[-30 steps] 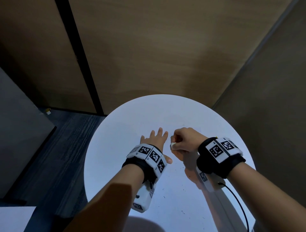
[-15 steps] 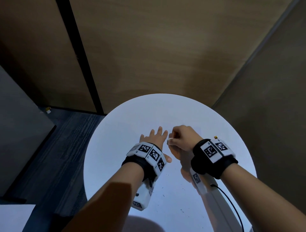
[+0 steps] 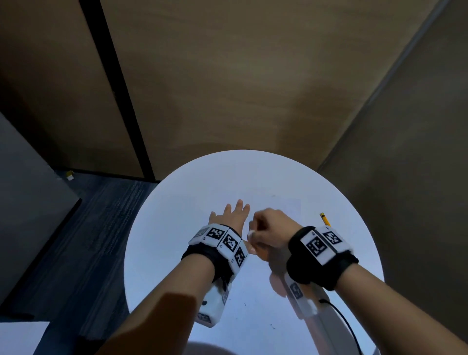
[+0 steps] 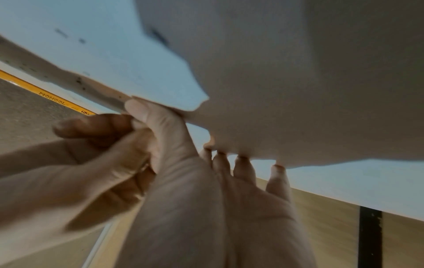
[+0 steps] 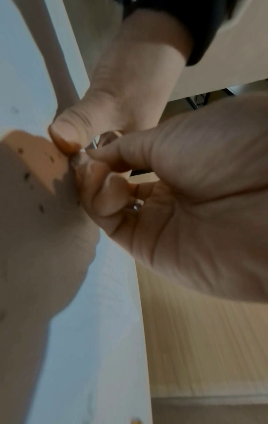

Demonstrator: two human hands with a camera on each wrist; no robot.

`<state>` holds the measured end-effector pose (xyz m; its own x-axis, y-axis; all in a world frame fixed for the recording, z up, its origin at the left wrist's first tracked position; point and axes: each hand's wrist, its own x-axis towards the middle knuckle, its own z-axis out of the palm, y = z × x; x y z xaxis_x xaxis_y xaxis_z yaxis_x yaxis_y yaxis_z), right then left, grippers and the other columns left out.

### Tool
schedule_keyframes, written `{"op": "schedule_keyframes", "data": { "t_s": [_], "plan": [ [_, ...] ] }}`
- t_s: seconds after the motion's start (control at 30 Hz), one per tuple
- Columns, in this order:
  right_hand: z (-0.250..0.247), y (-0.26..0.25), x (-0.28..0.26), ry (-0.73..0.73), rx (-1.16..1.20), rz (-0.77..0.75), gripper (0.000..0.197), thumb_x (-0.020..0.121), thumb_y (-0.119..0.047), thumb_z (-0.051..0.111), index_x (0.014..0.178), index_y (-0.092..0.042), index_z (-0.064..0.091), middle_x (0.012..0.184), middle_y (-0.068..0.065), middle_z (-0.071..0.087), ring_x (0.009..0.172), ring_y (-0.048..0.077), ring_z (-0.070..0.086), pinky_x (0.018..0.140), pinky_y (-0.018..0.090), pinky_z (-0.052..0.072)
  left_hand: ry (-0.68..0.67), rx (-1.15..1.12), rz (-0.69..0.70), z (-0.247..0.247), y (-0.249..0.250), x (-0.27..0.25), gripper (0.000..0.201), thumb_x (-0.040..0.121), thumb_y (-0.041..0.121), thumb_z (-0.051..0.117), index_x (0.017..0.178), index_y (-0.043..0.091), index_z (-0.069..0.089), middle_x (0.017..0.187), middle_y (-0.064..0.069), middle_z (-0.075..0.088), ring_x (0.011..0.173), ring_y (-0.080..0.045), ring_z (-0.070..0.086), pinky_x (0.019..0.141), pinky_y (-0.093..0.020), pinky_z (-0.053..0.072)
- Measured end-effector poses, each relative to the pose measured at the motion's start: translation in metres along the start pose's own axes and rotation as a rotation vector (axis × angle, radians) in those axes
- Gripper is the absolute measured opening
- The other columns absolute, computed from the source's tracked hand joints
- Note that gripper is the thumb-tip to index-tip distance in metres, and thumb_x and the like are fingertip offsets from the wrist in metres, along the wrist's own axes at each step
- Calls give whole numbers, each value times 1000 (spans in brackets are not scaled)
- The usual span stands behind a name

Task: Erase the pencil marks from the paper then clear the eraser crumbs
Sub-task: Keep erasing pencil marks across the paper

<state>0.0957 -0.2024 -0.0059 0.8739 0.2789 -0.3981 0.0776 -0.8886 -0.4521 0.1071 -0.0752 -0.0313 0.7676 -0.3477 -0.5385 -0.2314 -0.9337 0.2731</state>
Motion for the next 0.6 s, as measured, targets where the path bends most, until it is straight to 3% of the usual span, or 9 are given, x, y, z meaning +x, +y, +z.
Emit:
{"op": "schedule_keyframes", "data": {
  "t_s": [0.07,0.17,0.23,0.3,0.37,0.47,0.6],
  "plan": [
    [-6,7,-10,-63,26,15,13,83,-17,65,77,-17,54,70,-10,53,71,11,52,53,13,34,-22,10,1,-1,-1,0,109,80,47,71,151,20,-7,159,-1,-14,147,-27,-4,115,-53,8],
    [-19,21,-24,126,192,133,7,86,-20,62,92,-18,60,78,0,60,75,15,55,63,23,43,-5,-108,-7,-14,-3,-7,91,88,34,65,153,18,3,160,-4,-3,146,-26,7,116,-46,17],
    [-25,32,-33,274,333,228,10,87,-21,62,79,-15,61,70,1,61,67,17,56,68,31,49,87,-447,-31,-22,-6,-12,71,91,12,62,150,14,23,156,-8,21,141,-24,27,110,-39,34],
    [-26,39,-41,322,418,320,16,86,-22,64,72,-12,64,64,0,61,64,16,56,64,30,48,248,-775,-124,-24,-11,-16,53,91,-2,56,141,10,41,146,-13,41,131,-22,45,97,-34,47],
    [-25,42,-48,309,460,399,18,83,-22,66,70,-11,64,67,1,60,68,16,55,61,25,42,339,-681,-237,-26,-16,-23,45,92,1,55,136,9,47,139,-14,49,125,-25,51,94,-33,49],
    [-20,46,-53,261,501,502,21,82,-23,67,63,-14,61,71,4,60,68,19,55,64,28,42,230,-369,-391,-23,-21,-34,50,93,17,58,137,3,38,139,-17,45,125,-30,48,99,-36,43],
    [-19,35,-57,230,539,538,21,84,-19,66,91,1,70,80,9,65,83,23,59,70,26,44,193,-167,-497,-13,-12,-50,58,100,23,44,146,2,16,151,-16,20,137,-30,30,109,-39,32]
  ]
}}
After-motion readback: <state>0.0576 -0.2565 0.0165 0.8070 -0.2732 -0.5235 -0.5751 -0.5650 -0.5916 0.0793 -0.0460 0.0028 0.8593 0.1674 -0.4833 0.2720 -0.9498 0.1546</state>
